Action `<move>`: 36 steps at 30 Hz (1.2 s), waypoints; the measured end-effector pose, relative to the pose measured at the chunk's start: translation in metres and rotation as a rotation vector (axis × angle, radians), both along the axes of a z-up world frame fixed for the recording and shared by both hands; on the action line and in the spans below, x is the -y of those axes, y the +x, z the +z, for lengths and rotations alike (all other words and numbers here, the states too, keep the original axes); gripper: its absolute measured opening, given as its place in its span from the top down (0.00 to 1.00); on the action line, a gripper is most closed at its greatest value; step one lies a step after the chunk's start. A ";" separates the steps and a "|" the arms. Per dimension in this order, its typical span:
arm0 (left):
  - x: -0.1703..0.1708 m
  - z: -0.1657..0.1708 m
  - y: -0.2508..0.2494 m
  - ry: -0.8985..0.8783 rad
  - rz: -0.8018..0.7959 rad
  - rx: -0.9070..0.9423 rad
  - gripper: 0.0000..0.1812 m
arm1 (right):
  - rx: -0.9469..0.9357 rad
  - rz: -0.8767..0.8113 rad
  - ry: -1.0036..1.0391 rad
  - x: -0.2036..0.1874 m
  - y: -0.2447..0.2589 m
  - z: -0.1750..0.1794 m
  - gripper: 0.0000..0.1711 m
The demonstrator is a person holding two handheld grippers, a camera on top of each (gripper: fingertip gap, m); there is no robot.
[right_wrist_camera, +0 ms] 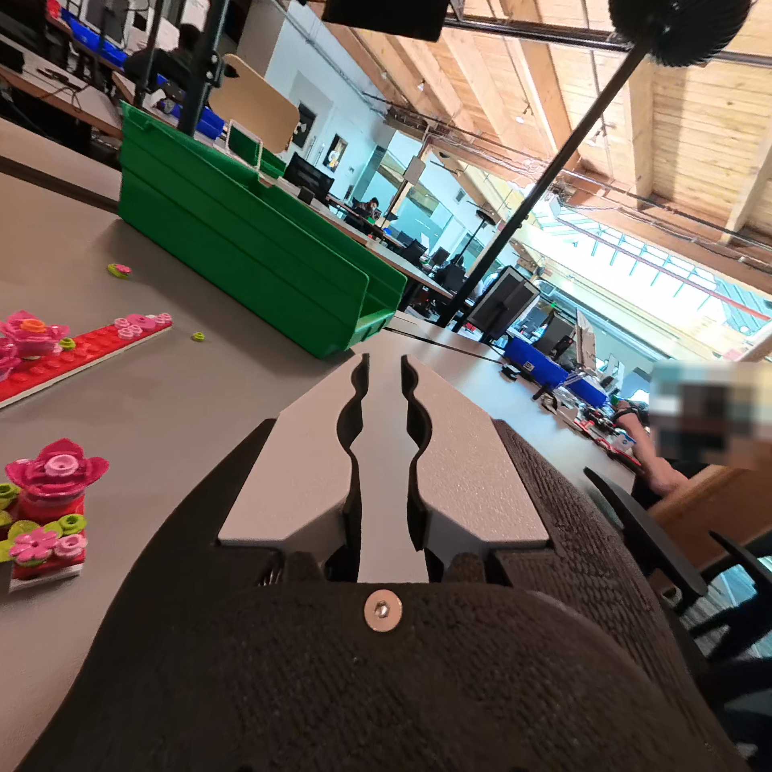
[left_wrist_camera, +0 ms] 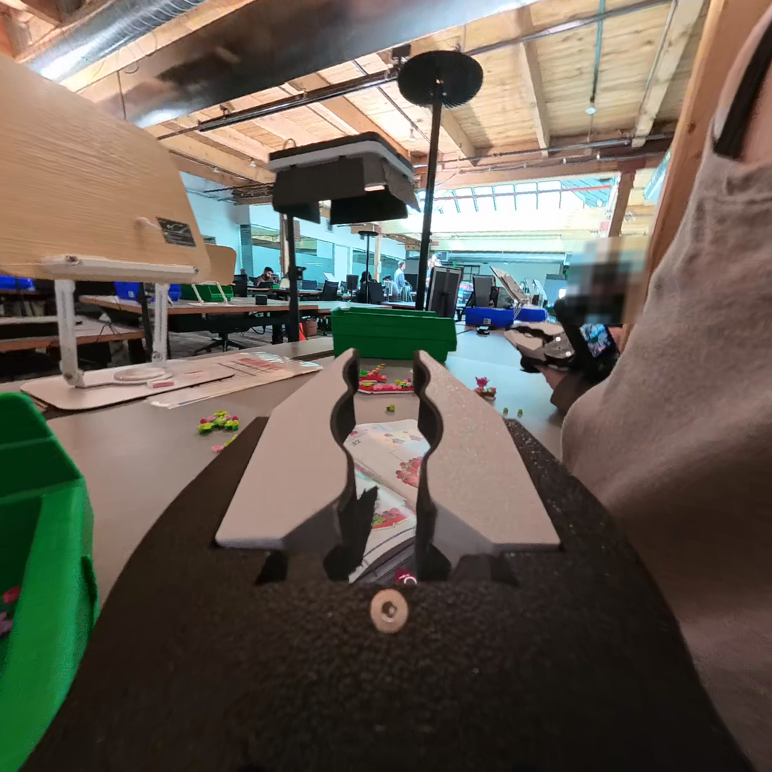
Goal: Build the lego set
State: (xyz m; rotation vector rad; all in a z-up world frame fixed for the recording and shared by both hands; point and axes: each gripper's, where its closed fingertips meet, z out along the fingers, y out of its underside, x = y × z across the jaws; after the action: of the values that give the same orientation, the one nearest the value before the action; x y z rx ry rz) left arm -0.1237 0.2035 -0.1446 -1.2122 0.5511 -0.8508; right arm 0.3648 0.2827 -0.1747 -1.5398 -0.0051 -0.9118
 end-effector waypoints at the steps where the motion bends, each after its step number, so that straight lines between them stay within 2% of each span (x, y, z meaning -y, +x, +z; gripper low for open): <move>1: -0.004 0.000 -0.005 -0.029 0.006 0.031 0.88 | 0.001 0.009 -0.008 -0.001 -0.002 -0.001 0.92; 4: -0.008 0.000 -0.012 -0.067 0.012 0.076 0.86 | 0.028 0.009 -0.037 -0.003 -0.005 -0.004 0.92; 14: -0.008 -0.002 -0.008 -0.064 0.004 0.047 0.86 | 0.037 0.030 -0.046 -0.005 -0.009 -0.004 0.95; 20: -0.014 -0.001 -0.015 -0.080 0.039 0.079 0.85 | 0.017 0.101 -0.005 0.000 -0.019 0.001 1.00; 24: 0.004 0.000 0.011 -0.048 -0.101 0.055 0.83 | -0.010 0.229 0.093 0.004 -0.034 0.014 1.00; 26: 0.009 0.001 0.021 -0.031 -0.114 0.048 0.81 | 0.004 0.302 0.119 0.004 -0.048 0.019 1.00; 31: 0.000 0.002 0.019 0.100 0.116 -0.051 0.79 | -0.060 0.429 0.189 0.007 -0.061 0.026 1.00; 36: -0.011 0.002 0.001 0.197 0.356 -0.173 0.91 | -0.172 0.625 0.251 0.015 -0.076 0.032 1.00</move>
State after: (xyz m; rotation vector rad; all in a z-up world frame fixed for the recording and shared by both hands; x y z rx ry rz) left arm -0.1229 0.2143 -0.1427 -1.1631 0.5249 -0.3833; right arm 0.2888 0.2676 -0.1431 -1.2626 -0.2277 -0.2705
